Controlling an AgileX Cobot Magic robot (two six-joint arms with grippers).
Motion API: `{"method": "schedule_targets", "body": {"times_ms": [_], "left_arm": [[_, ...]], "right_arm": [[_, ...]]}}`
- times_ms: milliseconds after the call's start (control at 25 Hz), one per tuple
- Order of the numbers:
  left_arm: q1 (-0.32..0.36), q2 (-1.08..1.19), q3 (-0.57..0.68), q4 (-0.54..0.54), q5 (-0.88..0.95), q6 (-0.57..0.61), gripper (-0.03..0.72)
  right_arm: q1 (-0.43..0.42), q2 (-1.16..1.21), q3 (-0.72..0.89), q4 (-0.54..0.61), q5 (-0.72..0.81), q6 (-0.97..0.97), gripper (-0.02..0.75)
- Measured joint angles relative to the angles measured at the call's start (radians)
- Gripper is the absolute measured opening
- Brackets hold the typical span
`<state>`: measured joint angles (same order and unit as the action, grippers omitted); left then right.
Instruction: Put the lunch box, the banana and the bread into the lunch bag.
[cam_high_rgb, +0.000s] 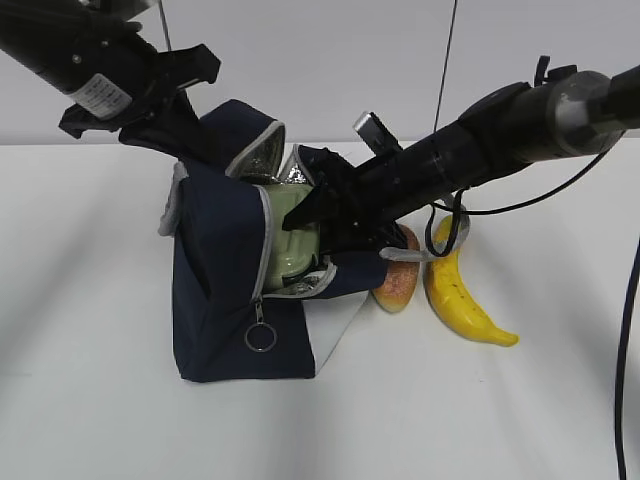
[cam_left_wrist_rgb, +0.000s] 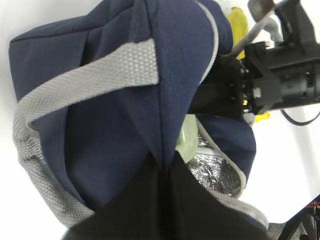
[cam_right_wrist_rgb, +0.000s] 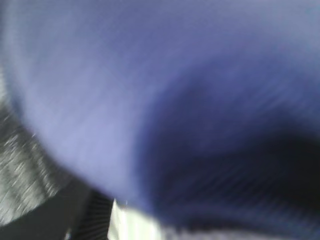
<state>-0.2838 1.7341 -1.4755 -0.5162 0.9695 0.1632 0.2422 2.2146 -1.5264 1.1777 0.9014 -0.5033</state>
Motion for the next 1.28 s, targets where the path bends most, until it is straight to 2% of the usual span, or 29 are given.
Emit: {"method": "schedule_targets", "body": {"times_ms": [360, 600, 760, 960, 1280], "left_arm": [[0.0, 0.0, 0.0, 0.003, 0.001, 0.0, -0.003], [0.0, 0.0, 0.0, 0.006, 0.002, 0.0, -0.003], [0.0, 0.0, 0.0, 0.006, 0.002, 0.0, -0.003], [0.0, 0.0, 0.0, 0.009, 0.002, 0.0, -0.003], [0.0, 0.0, 0.0, 0.038, 0.009, 0.0, -0.003]], "right_arm": [[0.017, 0.019, -0.01, 0.003, -0.008, -0.01, 0.368], [0.023, 0.021, -0.015, -0.001, 0.001, -0.028, 0.458], [0.021, 0.023, -0.015, -0.001, 0.03, -0.041, 0.472], [-0.002, 0.021, -0.038, -0.01, 0.14, -0.071, 0.472], [-0.005, -0.202, -0.038, -0.085, 0.185, -0.098, 0.472]]}}
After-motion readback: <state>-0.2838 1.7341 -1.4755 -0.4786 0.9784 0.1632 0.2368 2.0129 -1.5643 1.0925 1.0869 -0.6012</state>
